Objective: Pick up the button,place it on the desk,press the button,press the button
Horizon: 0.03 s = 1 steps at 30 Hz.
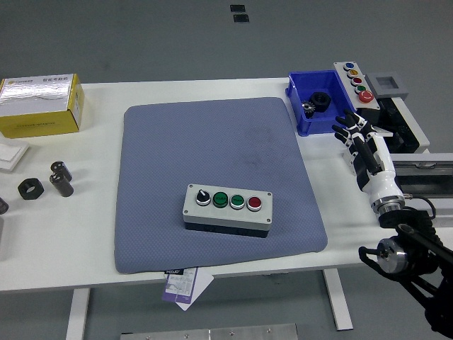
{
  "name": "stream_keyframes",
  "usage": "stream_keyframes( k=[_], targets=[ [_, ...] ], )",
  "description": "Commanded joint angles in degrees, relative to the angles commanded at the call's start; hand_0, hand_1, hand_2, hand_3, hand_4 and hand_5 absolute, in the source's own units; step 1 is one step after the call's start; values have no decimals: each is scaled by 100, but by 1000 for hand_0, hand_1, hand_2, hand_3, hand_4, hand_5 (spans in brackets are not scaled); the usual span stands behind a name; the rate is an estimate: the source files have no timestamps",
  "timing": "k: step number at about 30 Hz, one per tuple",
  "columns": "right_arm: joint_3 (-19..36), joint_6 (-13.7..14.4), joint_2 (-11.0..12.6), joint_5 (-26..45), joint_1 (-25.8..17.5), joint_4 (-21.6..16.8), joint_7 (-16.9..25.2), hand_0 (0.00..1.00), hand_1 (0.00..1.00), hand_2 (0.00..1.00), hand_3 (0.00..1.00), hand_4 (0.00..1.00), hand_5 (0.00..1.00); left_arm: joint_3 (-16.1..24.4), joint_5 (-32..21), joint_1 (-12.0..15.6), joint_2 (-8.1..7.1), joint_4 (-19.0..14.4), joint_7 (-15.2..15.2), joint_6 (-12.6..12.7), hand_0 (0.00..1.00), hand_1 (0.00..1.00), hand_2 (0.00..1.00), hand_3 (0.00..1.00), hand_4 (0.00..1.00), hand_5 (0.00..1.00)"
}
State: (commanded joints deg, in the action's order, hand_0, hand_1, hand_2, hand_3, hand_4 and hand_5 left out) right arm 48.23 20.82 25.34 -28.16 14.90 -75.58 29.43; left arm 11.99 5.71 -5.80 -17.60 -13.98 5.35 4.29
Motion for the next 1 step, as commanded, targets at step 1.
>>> stream_keyframes(
  k=[1],
  targets=[
    [5, 0, -5, 7, -3, 1, 12, 848, 767, 779, 791, 812, 600, -2, -7, -1, -2, 1, 0, 0, 691, 632, 557, 604, 681, 219]
  ],
)
